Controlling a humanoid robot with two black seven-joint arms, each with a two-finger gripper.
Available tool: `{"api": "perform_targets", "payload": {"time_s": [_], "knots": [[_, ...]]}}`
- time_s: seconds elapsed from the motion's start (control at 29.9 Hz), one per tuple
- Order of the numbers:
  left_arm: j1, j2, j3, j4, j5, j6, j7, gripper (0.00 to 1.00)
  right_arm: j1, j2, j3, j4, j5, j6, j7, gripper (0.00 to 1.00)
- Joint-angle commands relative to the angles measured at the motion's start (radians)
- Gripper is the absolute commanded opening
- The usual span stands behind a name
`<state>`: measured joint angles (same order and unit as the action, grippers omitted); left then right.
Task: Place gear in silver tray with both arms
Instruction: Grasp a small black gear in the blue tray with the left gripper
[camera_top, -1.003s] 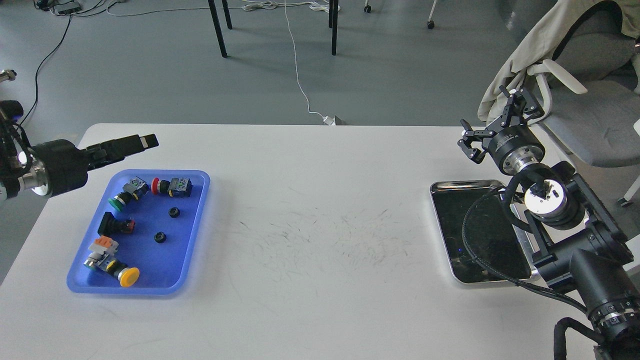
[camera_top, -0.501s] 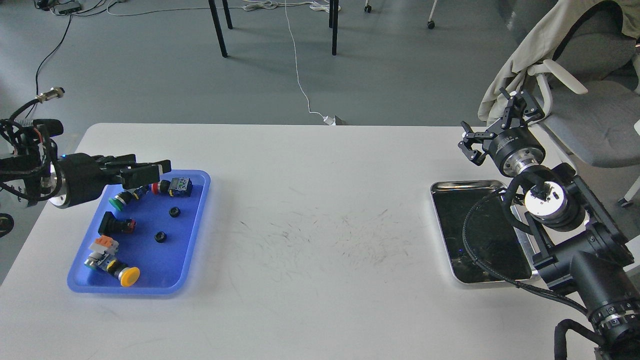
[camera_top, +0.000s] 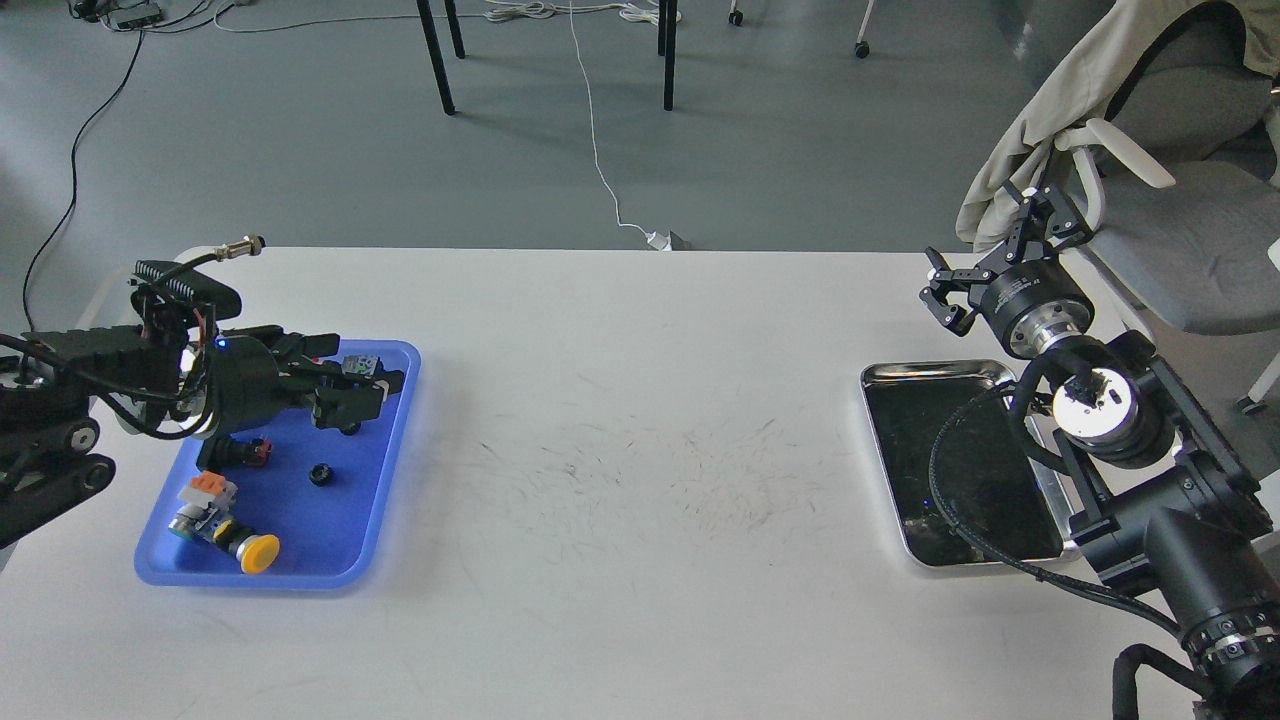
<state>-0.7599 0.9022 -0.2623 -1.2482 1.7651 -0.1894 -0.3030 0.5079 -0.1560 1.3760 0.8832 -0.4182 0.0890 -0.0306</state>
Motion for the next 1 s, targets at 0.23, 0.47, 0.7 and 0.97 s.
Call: {"api": "perform_targets", "payload": {"time_s": [0.23, 0.47, 0.7, 0.97], "knots": [[0.001, -0.054, 0.067, 0.084, 0.048, 0.002, -0.038, 0.83, -0.003, -0.008, -0.003, 0.002, -0.001, 0.000, 0.000, 0.99], [0.014, -0.060, 0.077, 0.118, 0.094, 0.042, -0.065, 0.80, -0.009, -0.007, -0.003, 0.003, -0.002, 0.000, 0.000, 0.99], [0.013, -0.085, 0.080, 0.191, 0.115, 0.051, -0.148, 0.73, -0.020, -0.026, -0.003, 0.036, -0.004, -0.002, 0.000, 0.99], [0.014, -0.134, 0.080, 0.259, 0.171, 0.090, -0.169, 0.72, -0.034, -0.030, -0.005, 0.043, -0.004, -0.003, 0.000, 0.99]]}}
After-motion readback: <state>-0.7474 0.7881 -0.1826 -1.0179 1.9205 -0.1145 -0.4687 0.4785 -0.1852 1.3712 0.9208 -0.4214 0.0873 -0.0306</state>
